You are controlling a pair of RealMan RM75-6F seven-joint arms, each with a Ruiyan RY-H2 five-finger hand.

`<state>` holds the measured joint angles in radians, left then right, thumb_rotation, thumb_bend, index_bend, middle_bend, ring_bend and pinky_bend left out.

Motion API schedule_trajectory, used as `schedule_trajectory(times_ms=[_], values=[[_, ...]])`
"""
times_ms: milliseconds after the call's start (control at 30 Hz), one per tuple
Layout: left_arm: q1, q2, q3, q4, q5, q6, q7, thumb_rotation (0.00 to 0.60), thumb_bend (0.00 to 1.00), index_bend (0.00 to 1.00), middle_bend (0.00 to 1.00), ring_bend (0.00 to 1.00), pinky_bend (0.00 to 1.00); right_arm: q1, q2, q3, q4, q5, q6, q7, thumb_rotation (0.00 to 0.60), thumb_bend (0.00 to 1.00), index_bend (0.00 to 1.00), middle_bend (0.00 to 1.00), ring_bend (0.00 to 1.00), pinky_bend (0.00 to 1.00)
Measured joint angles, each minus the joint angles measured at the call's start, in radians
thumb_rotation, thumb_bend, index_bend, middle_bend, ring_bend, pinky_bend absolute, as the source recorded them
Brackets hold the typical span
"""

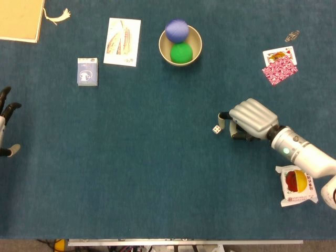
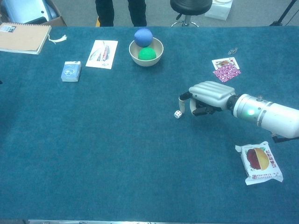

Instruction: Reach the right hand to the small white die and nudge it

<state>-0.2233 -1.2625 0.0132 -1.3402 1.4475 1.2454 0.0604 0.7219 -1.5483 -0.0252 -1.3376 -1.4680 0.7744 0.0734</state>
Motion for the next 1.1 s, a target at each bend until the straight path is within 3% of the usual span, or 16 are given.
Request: schedule_trajectory(times_ms=[1100], values=[[0.009, 0.002, -0.003, 0.007, 0.002, 0.012, -0.015, 0.600, 0.02, 0.21, 0.00, 0.00, 0.24, 0.004, -0.043, 0.001, 0.016, -0.059, 0.045, 0.096, 0.350, 1.00, 0.46, 1.00, 1.00, 1.00]])
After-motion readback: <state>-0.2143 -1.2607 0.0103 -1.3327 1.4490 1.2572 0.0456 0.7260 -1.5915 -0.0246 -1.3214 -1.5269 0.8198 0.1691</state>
